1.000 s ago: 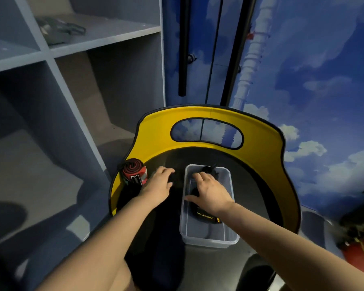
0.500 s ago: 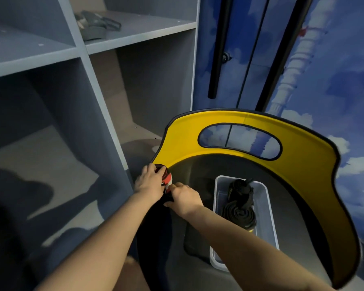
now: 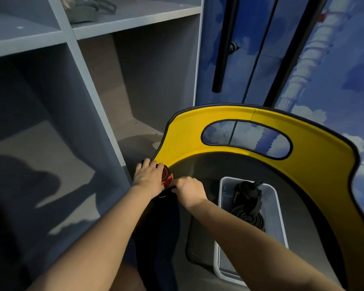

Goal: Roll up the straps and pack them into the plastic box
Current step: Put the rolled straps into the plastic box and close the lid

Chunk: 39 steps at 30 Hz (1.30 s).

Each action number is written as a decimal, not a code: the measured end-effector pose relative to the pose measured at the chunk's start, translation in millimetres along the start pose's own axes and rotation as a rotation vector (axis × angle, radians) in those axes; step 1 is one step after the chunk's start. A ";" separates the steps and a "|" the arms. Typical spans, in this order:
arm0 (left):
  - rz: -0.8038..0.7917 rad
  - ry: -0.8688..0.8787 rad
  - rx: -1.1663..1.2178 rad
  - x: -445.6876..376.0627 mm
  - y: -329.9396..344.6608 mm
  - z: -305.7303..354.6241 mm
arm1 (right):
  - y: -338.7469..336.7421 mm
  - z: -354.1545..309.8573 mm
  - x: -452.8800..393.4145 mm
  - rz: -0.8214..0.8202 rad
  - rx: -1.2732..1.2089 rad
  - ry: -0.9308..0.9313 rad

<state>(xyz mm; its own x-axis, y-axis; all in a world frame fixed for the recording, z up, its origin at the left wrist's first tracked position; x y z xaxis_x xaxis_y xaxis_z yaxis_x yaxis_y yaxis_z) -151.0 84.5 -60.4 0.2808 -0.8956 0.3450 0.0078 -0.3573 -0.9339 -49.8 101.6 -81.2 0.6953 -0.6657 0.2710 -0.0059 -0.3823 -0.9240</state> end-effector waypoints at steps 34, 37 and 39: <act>-0.189 0.468 0.178 56.9 -3.0 52.8 | -4.0 38.8 41.7 -0.249 -0.549 -0.179; -0.238 0.484 0.233 72.5 -4.5 65.2 | -9.7 44.4 70.4 -0.287 -0.542 -0.159; -0.242 0.484 0.257 82.8 -9.1 73.8 | -15.3 46.7 88.8 -0.302 -0.523 -0.162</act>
<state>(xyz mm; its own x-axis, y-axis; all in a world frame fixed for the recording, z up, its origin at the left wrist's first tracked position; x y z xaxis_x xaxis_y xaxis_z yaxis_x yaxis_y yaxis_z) -57.0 33.2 -30.2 -0.2264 -0.8371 0.4980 0.2662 -0.5450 -0.7950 45.6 78.3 -55.7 0.8210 -0.3894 0.4175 -0.1148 -0.8290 -0.5474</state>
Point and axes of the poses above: each hand's wrist, its own x-axis away from the middle knuckle, its own y-axis out of the palm, z = x × y, the point moved 7 cm from there along -x, towards the middle knuckle, and after that the axes turned 10 degrees about -z, right-handed, at the moved point
